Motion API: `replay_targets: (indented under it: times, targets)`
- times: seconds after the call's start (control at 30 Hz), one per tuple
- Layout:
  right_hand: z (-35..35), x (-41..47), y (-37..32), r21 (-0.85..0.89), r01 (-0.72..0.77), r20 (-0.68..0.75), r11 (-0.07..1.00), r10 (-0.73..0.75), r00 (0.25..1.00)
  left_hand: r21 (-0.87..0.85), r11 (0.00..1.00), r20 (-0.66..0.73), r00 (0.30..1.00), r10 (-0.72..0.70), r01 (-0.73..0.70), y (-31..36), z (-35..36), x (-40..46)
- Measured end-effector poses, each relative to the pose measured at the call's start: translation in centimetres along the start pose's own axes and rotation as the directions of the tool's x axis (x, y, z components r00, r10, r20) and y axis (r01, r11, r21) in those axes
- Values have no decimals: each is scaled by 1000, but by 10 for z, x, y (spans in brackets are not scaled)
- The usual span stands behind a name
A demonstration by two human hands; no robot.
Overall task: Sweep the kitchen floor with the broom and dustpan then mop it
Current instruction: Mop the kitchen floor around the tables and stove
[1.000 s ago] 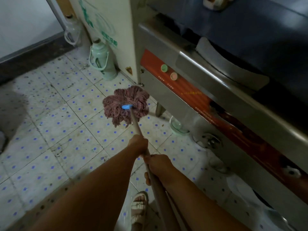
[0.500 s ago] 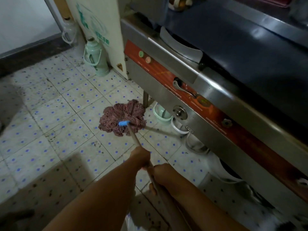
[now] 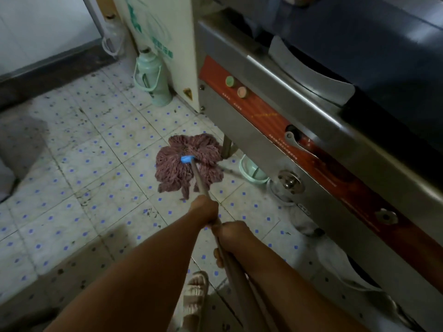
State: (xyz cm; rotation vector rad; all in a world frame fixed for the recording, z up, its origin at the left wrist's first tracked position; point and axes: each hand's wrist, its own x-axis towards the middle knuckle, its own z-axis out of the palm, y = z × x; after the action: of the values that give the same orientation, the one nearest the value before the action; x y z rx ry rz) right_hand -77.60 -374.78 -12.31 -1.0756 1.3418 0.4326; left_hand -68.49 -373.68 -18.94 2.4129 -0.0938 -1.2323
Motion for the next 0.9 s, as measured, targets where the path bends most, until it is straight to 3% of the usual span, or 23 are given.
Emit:
replay_targets:
  times: [0.07, 0.37, 0.6, 0.9]
  targets:
    - [5, 10, -32, 16, -60, 17, 998, 60, 998, -6, 1000, -18, 1000, 0, 0, 13, -17, 29]
    - [38, 57, -113, -35, -21, 12, 999, 21, 1000, -73, 997, -41, 999, -4, 1, 48, -70, 99]
    - [44, 39, -58, -60, -20, 36, 998, 22, 999, -57, 997, -19, 999, -51, 49, 7, -49, 66]
    - [30, -42, 38, -153, 6, 78, 988, 6, 997, -104, 993, 5, 998, -60, 61, -59, -12, -38]
